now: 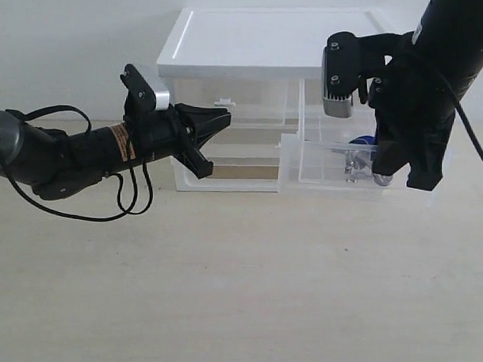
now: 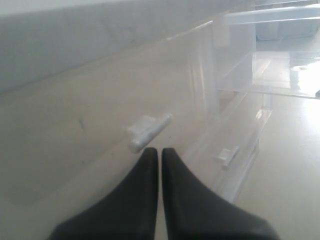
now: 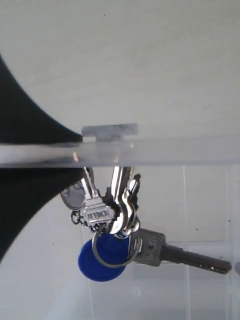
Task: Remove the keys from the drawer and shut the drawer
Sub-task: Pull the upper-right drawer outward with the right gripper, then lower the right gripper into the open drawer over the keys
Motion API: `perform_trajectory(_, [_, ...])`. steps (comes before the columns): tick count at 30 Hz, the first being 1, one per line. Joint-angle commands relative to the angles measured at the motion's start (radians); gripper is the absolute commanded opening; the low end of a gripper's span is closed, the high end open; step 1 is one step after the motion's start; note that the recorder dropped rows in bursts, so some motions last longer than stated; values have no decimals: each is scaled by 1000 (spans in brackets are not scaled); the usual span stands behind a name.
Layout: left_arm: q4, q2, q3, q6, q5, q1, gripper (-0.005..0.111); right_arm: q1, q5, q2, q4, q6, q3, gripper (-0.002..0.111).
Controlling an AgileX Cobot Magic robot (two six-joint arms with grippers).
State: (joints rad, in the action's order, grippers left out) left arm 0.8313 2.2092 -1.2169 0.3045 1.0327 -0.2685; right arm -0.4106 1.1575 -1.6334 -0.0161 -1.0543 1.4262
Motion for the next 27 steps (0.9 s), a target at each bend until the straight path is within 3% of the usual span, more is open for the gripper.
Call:
perform_trajectory(1, [-170,1,-41,-13,-121,-11,4,-8,-29,11,31,119,1,21])
perform_trajectory(3, [-170,1,-41,-13,-121,-11,4,-8,-52,11,49,140,1,42])
perform_trajectory(5, [-169,1,-41,-13,-121,-11,4,-8,-63,11,57,164,1,53])
perform_trajectory(13, [-169,1,-41,-13,-137,-11,4,-8,-137,113,102,295,1,55])
perform_trajectory(16, [-169,1,-41,-13,-146,-11,4,-8,-124,172,119,337,1,41])
perform_trajectory(19, [-169,1,-41,-13,-148,-11,4,-8,-117,205,126,406,1,17])
perform_trajectory(21, [-169,1,-41,-13,-151,-11,4,-8,-150,203,104,564,1,0])
perform_trajectory(24, [-169,1,-41,-11,-150,-11,4,-8,-141,190,96,719,1,6])
perform_trajectory(27, [-169,1,-41,-11,-150,-11,4,-8,-14,190,4,728,1,8])
